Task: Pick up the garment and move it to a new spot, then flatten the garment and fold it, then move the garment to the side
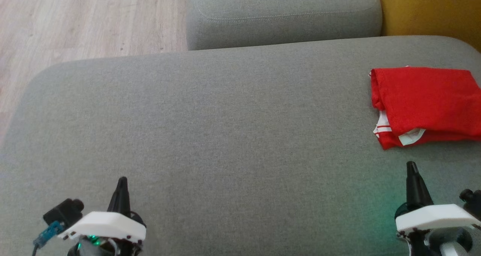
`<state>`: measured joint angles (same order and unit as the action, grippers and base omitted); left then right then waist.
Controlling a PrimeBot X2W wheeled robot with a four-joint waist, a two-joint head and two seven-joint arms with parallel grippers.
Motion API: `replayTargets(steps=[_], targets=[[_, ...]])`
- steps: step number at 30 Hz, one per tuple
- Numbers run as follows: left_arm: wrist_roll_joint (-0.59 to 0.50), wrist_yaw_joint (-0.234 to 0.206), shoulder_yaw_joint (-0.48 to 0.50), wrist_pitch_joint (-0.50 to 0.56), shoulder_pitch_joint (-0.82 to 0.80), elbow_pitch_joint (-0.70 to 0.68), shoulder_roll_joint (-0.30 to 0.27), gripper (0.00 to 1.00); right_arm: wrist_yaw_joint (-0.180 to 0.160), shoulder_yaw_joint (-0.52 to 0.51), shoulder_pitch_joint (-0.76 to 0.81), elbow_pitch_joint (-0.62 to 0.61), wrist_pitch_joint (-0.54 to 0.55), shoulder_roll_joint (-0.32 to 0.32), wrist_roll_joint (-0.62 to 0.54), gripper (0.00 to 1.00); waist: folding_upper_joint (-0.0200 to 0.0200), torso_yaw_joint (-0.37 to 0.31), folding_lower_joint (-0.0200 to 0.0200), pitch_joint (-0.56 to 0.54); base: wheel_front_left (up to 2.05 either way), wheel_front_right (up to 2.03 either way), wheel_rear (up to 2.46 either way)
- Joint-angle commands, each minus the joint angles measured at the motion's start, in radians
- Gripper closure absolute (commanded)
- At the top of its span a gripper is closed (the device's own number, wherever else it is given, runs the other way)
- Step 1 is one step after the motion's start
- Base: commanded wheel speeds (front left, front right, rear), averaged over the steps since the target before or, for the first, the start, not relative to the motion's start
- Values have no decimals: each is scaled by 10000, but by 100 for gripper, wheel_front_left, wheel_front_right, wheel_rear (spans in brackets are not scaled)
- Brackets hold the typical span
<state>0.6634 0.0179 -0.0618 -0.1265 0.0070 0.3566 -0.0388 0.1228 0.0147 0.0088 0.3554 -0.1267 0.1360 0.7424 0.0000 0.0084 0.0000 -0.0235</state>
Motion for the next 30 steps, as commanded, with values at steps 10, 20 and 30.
replayTargets(steps=[10,20,30], targets=[[1289,172,393,312,-690,-473,-61,100,34,-199,-664,-466,322,-61,1197,100,0,-10,0,33,0,0,0],[2420,304,582,600,-754,-562,-69,100,41,-351,-734,-555,611,-172,2230,100,0,-20,0,65,0,0,0],[3547,436,770,888,-818,-650,-76,100,47,-502,-804,-643,899,-282,3260,100,0,-30,0,97,0,0,0]])
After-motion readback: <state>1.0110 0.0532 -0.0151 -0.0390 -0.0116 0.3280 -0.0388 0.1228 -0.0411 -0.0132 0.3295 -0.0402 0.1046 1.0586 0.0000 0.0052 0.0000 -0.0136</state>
